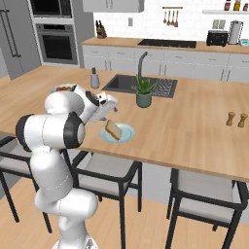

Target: Start the toaster. Once the lever pops up, take the bread to the plate on the dining counter.

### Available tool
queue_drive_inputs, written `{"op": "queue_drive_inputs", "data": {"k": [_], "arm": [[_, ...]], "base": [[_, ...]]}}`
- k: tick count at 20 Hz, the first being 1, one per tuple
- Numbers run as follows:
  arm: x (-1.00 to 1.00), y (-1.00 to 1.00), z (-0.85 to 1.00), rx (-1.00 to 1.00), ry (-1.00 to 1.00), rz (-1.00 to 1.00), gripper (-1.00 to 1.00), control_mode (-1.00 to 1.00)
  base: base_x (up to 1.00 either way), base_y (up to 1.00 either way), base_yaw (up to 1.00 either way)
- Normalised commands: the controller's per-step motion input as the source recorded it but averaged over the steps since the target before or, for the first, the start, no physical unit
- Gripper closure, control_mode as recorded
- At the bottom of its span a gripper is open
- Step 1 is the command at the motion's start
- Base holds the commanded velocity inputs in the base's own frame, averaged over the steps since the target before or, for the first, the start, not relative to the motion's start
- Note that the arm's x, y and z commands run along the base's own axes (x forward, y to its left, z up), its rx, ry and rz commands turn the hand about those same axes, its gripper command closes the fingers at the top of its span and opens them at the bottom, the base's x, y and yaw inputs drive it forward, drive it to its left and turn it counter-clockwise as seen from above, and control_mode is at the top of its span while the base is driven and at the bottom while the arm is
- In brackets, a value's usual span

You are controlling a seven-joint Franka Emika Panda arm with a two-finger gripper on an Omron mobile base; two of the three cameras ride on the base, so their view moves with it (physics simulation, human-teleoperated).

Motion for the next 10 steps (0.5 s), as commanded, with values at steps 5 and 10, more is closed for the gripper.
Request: {"op": "queue_drive_inputs", "data": {"k": [5, 10], "arm": [[-0.15, 0.07, 0.9, 0.0, 0.0, 0.08, -1.0, -1.0], [-0.46, 0.0, 0.7, 0.14, -0.02, 0.01, -1.0, -1.0]], "base": [[0.0, 0.0, 0.0], [0.0, 0.0, 0.0]]}}
